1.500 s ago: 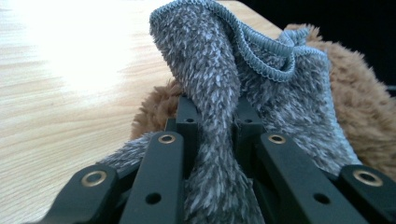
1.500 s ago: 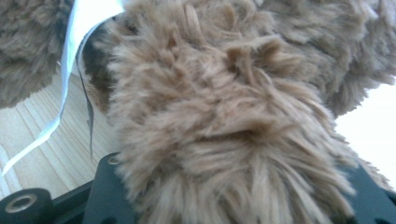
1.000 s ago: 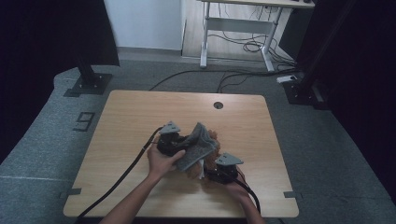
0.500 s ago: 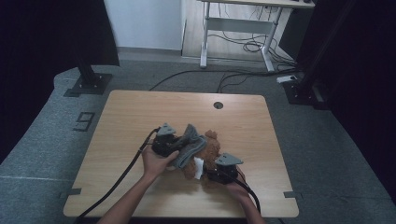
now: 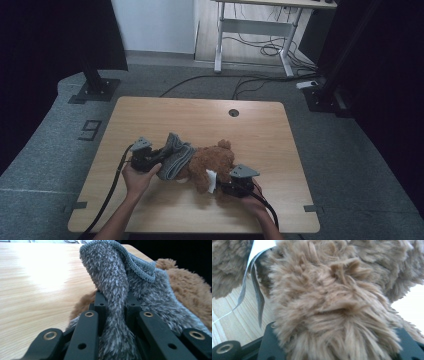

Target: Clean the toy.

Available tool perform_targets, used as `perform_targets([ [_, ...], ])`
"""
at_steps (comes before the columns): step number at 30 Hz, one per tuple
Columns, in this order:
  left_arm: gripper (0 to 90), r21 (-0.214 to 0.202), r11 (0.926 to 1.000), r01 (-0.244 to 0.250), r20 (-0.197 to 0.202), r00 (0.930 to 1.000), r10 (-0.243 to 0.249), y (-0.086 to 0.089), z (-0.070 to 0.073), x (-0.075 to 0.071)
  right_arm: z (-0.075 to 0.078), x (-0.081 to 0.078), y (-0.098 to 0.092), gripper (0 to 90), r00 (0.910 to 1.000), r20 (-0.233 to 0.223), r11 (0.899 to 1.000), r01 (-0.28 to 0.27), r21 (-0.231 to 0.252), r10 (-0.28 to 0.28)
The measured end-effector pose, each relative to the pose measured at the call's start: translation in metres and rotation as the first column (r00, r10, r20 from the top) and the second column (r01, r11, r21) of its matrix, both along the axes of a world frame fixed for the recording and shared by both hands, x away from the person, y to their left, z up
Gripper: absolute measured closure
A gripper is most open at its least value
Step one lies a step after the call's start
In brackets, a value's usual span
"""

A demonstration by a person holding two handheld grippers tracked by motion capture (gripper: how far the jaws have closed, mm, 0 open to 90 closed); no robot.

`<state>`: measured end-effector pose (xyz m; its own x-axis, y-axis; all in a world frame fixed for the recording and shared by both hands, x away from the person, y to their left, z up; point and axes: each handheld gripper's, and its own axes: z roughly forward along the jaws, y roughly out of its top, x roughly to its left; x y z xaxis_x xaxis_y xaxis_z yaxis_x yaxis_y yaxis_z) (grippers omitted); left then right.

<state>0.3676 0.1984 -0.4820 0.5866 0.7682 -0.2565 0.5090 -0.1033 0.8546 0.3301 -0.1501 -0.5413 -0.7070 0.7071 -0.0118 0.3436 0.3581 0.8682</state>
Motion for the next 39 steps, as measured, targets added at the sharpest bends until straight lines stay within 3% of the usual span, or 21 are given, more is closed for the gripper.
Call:
perform_targets([
  [3, 77.1, -0.01, 0.9997, -0.022, -0.01, 0.9997, 0.022, 0.009, -0.007, 0.0, 0.0, 0.0, 0.0, 46.8, 1.0, -0.002, 1.0, 0.001, 0.002, -0.001],
  [7, 77.2, 0.008, 0.9982, -0.059, -0.036, 0.9976, 0.059, 0.021, -0.018, -0.001, 0.0, 0.0, 0.0, 46.8, 1.0, -0.005, 1.0, 0.003, 0.004, -0.003],
  [10, 77.3, 0.033, 0.9958, -0.085, -0.089, 0.9922, 0.088, 0.029, -0.032, -0.001, 0.0, 0.0, 0.0, 47.0, 1.0, -0.005, 1.0, 0.005, 0.004, -0.005],
  [14, 77.3, 0.043, 0.9957, -0.082, -0.15, 0.9848, 0.088, 0.035, -0.044, 0.001, 0.0, 0.001, -0.001, 47.1, 1.0, -0.009, 1.0, 0.005, 0.006, -0.005],
  [17, 77.2, 0.007, 0.997, -0.078, -0.17, 0.9823, 0.078, 0.039, -0.04, 0.003, 0.0, 0.001, -0.002, 47.2, 0.9999, -0.011, 1.0, 0.004, 0.005, -0.004],
  [19, 77.3, 0.002, 0.9975, -0.07, -0.141, 0.9876, 0.07, 0.037, -0.026, 0.003, 0.0, 0.001, -0.002, 47.2, 0.9999, -0.012, 1.0, 0.005, 0.008, -0.005],
  [22, 77.3, -0.023, 0.9992, -0.031, -0.071, 0.9971, 0.029, 0.025, 0.005, 0.002, 0.0, 0.002, -0.003, 47.2, 0.9999, -0.013, 1.0, 0.002, 0.013, -0.001],
  [24, 77.2, -0.041, 0.9991, 0.01, -0.038, 0.9992, -0.012, 0.01, 0.021, 0.004, 0.0, 0.002, -0.003, 47.2, 0.9999, -0.012, 1.0, 0.001, 0.011, 0.0],
  [28, 77.2, 0.003, 0.9958, 0.092, -0.008, 0.9958, -0.092, -0.034, 0.038, 0.011, 0.0, 0.002, -0.003, 47.2, 0.9999, -0.011, 1.0, 0.0, 0.01, 0.0],
  [32, 76.9, 0.105, 0.9864, 0.127, 0.003, 0.9918, -0.128, -0.073, 0.038, 0.022, 0.0, 0.002, -0.003, 47.2, 1.0, -0.009, 1.0, -0.002, 0.009, 0.002],
  [34, 76.8, 0.137, 0.9829, 0.123, -0.013, 0.9924, -0.122, -0.08, 0.031, 0.028, 0.0, 0.002, -0.003, 47.2, 1.0, -0.008, 1.0, -0.004, 0.008, 0.004],
  [37, 77.0, 0.161, 0.9775, 0.136, -0.05, 0.9903, -0.13, -0.08, 0.018, 0.03, 0.0, 0.002, -0.003, 46.9, 0.9999, -0.007, 1.0, -0.008, 0.007, 0.008],
  [39, 77.4, 0.144, 0.9801, 0.137, -0.041, 0.9904, -0.132, -0.076, 0.013, 0.027, 0.0, 0.002, -0.004, 44.1, 0.9998, -0.011, 1.0, -0.014, 0.008, 0.015],
])
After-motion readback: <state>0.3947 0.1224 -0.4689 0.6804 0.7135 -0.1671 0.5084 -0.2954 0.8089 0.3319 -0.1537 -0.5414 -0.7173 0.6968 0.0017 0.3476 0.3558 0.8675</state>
